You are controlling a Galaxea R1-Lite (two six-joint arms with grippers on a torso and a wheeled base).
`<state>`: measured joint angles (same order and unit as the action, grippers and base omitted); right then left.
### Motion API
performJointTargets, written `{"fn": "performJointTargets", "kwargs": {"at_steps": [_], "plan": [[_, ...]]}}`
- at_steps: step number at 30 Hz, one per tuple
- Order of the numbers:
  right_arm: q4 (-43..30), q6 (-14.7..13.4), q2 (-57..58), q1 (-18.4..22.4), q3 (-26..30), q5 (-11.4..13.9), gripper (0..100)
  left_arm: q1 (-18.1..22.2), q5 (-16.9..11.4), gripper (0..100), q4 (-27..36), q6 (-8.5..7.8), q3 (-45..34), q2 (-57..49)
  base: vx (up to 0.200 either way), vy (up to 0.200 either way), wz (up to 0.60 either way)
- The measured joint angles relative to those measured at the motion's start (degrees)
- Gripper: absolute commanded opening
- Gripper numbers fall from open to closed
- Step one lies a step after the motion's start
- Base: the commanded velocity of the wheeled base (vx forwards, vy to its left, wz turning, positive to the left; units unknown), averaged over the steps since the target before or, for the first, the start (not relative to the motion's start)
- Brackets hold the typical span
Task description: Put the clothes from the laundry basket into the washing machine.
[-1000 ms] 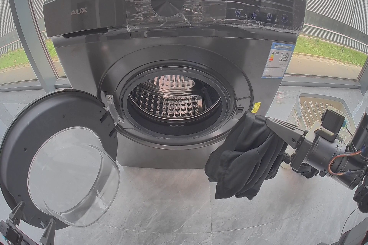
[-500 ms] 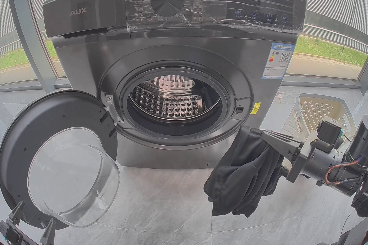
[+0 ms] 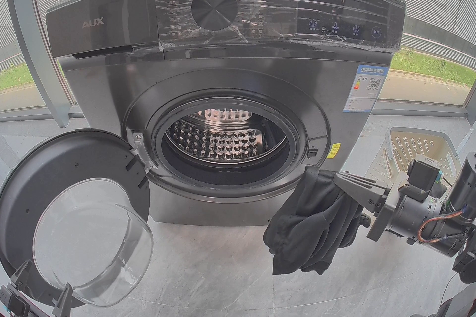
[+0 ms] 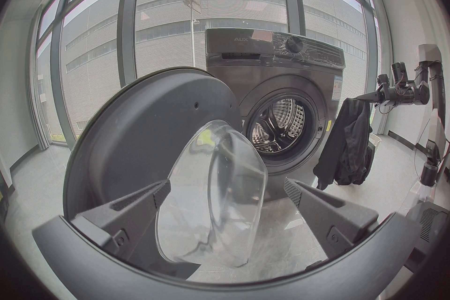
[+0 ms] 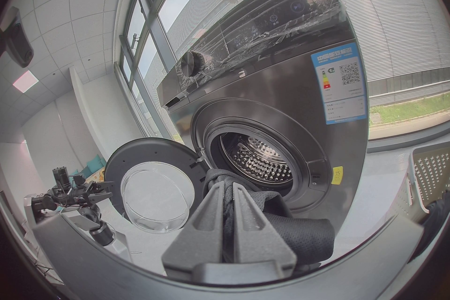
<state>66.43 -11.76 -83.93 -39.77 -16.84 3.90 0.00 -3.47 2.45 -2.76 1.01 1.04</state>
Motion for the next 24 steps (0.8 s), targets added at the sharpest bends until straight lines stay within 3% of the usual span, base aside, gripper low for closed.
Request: {"fn": "performJointTargets", "kwargs": {"at_steps": [11, 16, 20, 24], "plan": [[0.4, 0.0, -1.4, -5.2, -0.7, 0.2, 0, 0.2, -0.4, 100, -0.1, -0.48, 0.0, 0.0, 0.0, 0.0, 0.0], [1.2, 0.0, -2.3, -5.7, -1.8, 0.2, 0, 0.3, -2.1, 100, -1.1, -0.52, 1.2, 0.0, 0.0, 0.0, 0.0], [3.2, 0.0, -3.4, -5.8, -2.4, 0.5, 0, 0.3, -7.2, 100, -1.0, 0.05, 6.0, 0.9, 0.0, 0.0, 0.0], [5.5, -0.2, -5.4, -5.8, -3.7, 1.2, 0, 0.4, -16.9, 100, -0.8, 0.05, 12.6, 5.6, 0.0, 0.0, 0.0]]}}
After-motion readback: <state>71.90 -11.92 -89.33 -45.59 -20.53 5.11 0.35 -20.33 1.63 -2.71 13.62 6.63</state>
